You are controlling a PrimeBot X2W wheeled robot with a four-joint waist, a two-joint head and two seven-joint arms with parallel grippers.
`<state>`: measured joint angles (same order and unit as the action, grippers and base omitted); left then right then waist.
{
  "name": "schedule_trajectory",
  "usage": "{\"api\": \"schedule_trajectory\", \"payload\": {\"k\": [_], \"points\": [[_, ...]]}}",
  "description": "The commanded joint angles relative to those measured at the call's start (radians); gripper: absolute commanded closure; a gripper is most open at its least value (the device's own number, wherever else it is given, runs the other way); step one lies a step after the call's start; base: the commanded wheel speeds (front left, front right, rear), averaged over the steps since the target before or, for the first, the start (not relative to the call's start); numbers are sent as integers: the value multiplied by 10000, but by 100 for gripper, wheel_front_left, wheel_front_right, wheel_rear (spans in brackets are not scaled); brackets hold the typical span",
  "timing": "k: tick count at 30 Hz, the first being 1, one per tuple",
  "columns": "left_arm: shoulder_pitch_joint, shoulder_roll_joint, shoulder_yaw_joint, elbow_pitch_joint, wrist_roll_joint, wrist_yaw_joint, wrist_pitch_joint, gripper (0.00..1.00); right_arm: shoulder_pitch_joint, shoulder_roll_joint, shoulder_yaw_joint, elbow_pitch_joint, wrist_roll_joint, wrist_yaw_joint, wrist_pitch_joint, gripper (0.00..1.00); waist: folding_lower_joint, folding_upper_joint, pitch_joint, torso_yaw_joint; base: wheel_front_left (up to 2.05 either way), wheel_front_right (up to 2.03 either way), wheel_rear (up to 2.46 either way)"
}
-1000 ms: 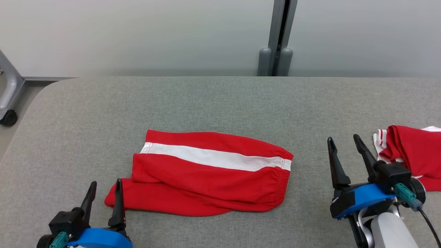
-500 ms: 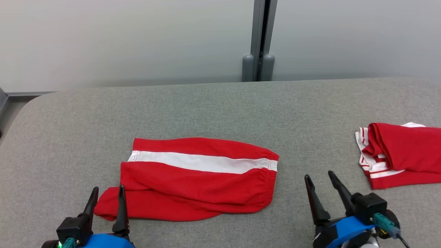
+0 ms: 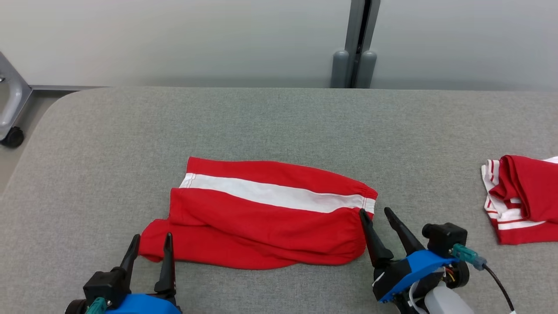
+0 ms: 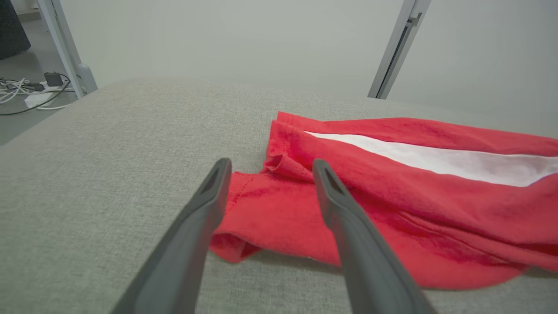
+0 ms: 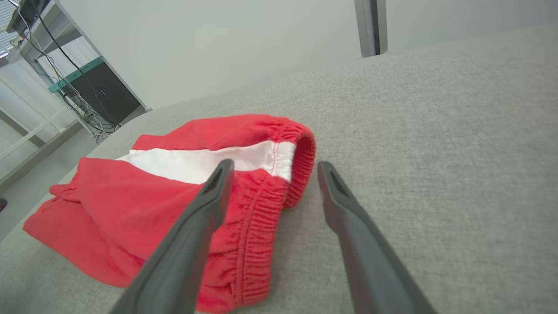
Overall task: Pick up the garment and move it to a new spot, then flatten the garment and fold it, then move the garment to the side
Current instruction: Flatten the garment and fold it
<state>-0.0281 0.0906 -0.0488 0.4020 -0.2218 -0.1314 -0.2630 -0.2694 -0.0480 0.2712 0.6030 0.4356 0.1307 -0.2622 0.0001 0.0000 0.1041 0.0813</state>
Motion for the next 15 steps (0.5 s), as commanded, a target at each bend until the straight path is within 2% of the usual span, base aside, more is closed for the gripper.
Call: {"api": "schedule_trajectory", "payload": {"k": [1, 10, 11, 15], "points": [[-238, 119, -48, -18, -84, 14, -24, 0, -217, -46, -32, 168, 247, 1, -33, 0, -1, 0, 157, 165, 0, 0, 0], [-431, 303, -222, -132, -370, 14, -22, 0, -748, -43, 279, 569, 676, 1, -33, 0, -1, 0, 452, 331, 0, 0, 0], [-452, 336, -248, -152, -419, 14, -24, 0, -782, -43, 308, 546, 661, 1, -33, 16, -1, 0, 484, 325, 0, 0, 0], [-614, 406, -445, -176, -637, 14, -22, 0, -856, -42, 339, 464, 562, 1, -33, 100, -1, 0, 594, 299, 0, 0, 0]]}}
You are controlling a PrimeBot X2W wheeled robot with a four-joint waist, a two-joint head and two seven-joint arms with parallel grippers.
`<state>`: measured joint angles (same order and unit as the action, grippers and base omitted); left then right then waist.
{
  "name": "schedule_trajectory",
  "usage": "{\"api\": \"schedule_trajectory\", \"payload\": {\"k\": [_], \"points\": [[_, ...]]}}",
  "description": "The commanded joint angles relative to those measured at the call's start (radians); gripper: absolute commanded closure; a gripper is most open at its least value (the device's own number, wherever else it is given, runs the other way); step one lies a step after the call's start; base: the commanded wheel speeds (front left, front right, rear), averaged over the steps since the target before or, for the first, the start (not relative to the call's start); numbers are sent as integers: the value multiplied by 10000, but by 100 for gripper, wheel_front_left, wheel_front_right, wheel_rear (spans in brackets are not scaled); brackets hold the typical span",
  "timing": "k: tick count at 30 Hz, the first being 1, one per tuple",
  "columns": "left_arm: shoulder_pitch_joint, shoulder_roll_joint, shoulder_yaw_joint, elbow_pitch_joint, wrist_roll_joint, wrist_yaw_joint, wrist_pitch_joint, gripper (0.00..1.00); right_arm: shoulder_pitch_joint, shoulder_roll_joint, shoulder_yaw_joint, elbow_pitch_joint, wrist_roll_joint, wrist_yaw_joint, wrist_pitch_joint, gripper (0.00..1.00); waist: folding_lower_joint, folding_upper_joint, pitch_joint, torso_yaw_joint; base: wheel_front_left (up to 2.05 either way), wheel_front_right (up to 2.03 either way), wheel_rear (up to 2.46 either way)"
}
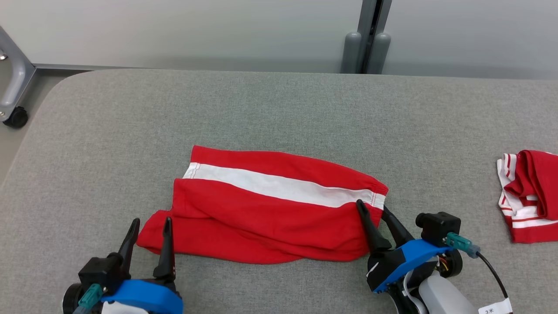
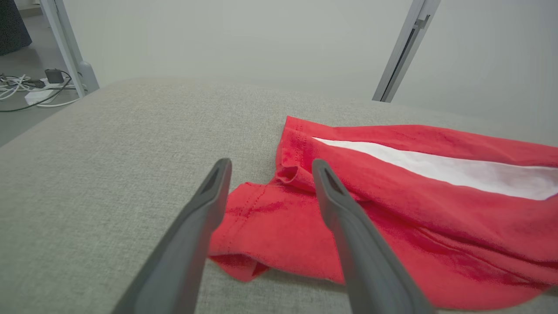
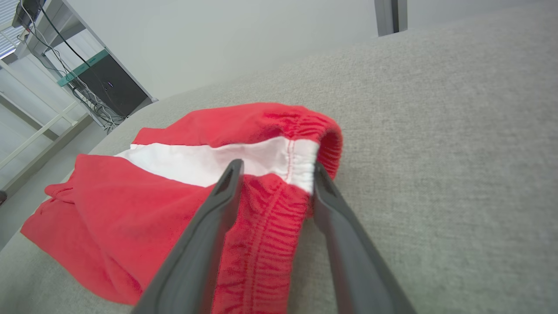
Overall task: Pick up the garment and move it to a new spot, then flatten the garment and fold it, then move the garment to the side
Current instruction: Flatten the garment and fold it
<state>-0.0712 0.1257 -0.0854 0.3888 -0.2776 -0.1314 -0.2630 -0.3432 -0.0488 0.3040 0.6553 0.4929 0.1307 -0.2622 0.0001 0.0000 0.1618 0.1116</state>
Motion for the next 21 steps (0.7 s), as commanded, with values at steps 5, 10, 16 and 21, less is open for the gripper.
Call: {"api": "schedule_trajectory", "payload": {"k": [5, 10, 16, 21], "points": [[-783, 283, -584, 79, -891, 14, -24, 0, 98, -35, -1, -287, -201, 1, -33, 100, -1, 0, 148, -51, 0, 0, 0], [-2428, 1130, -1636, 819, -2122, 14, -23, 0, 198, -36, 48, -599, -563, 1, -32, 100, -1, 0, 470, -163, 0, 0, 0], [-4501, 2043, -3239, 2342, -3548, 14, 637, 0, 86, -36, 54, -839, -845, 1, -32, 100, -1, 0, 883, -387, 0, 0, 0], [-5417, 2469, -4533, 3126, -4886, 14, 1878, 0, 85, -36, 40, -983, -984, 1, -32, 100, -1, 0, 1123, -535, 0, 0, 0]]}}
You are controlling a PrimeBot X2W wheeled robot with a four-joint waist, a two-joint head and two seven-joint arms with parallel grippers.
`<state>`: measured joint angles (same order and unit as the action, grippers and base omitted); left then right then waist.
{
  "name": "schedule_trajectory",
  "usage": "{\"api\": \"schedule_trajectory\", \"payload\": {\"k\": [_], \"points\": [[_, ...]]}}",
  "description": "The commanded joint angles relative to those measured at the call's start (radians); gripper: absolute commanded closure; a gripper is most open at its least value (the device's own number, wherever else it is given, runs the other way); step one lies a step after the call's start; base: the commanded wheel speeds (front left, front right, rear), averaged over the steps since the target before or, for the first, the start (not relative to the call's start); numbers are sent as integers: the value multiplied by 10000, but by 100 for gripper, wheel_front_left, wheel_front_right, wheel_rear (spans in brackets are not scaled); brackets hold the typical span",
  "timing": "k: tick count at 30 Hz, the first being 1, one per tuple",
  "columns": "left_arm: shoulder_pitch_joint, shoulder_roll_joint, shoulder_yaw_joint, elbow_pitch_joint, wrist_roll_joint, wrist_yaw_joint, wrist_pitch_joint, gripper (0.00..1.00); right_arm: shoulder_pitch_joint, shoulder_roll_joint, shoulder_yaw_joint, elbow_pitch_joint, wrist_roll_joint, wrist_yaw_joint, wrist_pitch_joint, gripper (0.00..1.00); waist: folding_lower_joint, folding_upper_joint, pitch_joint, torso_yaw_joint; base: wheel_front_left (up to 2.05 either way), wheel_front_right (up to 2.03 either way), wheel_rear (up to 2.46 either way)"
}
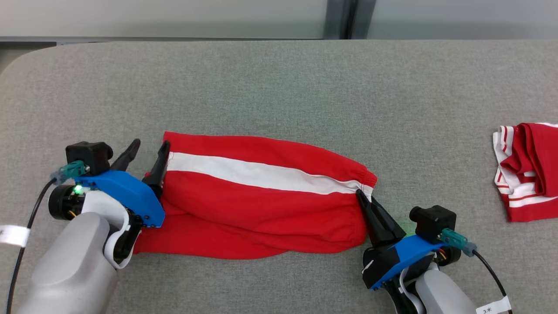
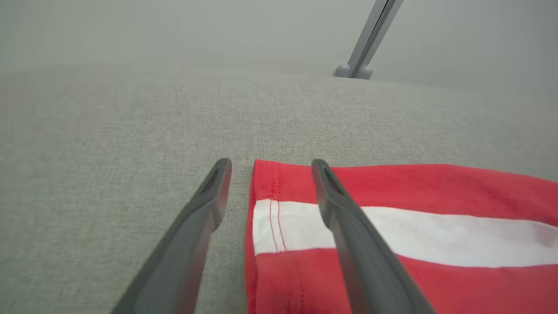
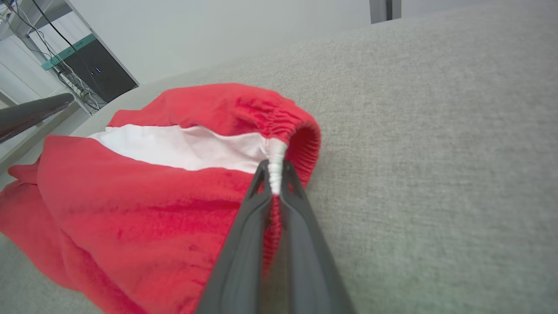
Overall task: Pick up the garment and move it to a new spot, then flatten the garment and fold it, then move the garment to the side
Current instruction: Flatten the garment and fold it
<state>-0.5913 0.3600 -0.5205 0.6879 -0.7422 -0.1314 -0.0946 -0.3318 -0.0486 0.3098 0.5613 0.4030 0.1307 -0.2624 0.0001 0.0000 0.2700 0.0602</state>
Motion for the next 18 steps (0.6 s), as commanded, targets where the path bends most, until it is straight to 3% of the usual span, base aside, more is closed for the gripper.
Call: {"api": "schedule_trajectory", "payload": {"k": [1, 18], "points": [[-337, 201, -376, 245, -469, 14, 391, 0, -11, -38, -16, -63, -86, 1, -30, 100, -1, 0, 69, -39, 0, 0, 0], [-1034, 925, -2949, 763, -2739, 14, 1427, 0, -223, -40, 289, -106, -221, 1, -27, 100, -1, 0, 356, -255, 0, 0, 0]]}}
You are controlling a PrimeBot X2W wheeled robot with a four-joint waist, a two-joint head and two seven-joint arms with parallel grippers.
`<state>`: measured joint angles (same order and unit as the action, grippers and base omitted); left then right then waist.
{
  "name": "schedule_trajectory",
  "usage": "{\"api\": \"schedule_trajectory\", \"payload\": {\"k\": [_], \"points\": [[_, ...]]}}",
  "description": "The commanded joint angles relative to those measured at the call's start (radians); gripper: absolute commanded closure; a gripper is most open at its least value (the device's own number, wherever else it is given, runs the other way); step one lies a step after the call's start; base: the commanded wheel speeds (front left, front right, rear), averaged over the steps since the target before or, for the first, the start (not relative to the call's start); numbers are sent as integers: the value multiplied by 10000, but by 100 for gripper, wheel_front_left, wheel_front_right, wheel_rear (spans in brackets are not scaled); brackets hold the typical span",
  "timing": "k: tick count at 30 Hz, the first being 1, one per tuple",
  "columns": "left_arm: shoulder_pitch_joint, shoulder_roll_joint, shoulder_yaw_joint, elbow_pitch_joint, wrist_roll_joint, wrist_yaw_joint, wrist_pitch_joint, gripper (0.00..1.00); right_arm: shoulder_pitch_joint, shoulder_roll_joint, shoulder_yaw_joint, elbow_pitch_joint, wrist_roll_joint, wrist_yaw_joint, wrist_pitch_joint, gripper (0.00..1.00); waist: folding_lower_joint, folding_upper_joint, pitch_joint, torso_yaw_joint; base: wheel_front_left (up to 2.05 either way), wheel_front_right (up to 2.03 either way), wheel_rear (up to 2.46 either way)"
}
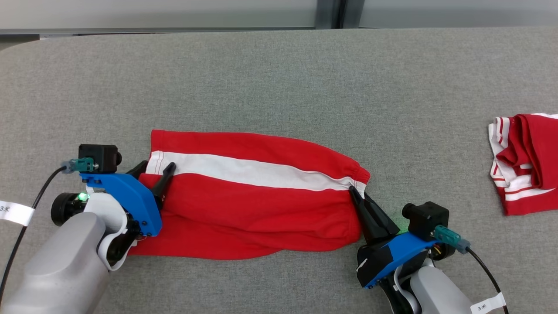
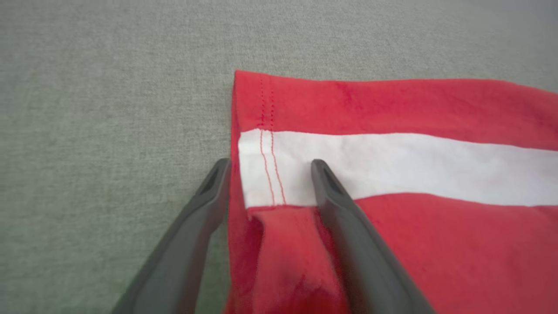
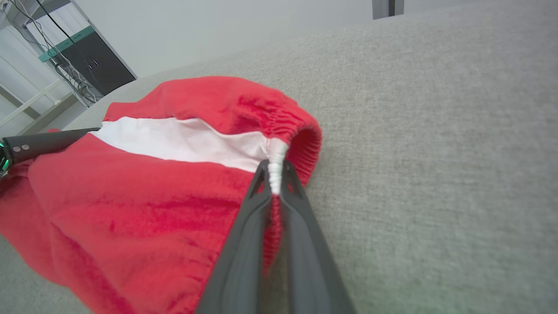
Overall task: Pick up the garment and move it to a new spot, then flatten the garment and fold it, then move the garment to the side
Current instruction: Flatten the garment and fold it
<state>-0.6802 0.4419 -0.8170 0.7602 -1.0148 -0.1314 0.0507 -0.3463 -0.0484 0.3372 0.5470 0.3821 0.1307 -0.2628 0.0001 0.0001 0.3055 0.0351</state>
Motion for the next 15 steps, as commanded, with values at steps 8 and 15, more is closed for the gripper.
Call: {"api": "schedule_trajectory", "payload": {"k": [8, 15], "points": [[-409, 268, -830, 130, -438, 14, -616, 13, -118, -41, 46, -4, 32, 1, -24, 100, -1, -1, 52, -63, 0, 0, 0], [-605, 400, -1502, 162, -729, 14, -1239, 67, -99, -41, 91, 19, 79, 1, -23, 100, -1, -1, 51, -47, 0, 0, 0]]}}
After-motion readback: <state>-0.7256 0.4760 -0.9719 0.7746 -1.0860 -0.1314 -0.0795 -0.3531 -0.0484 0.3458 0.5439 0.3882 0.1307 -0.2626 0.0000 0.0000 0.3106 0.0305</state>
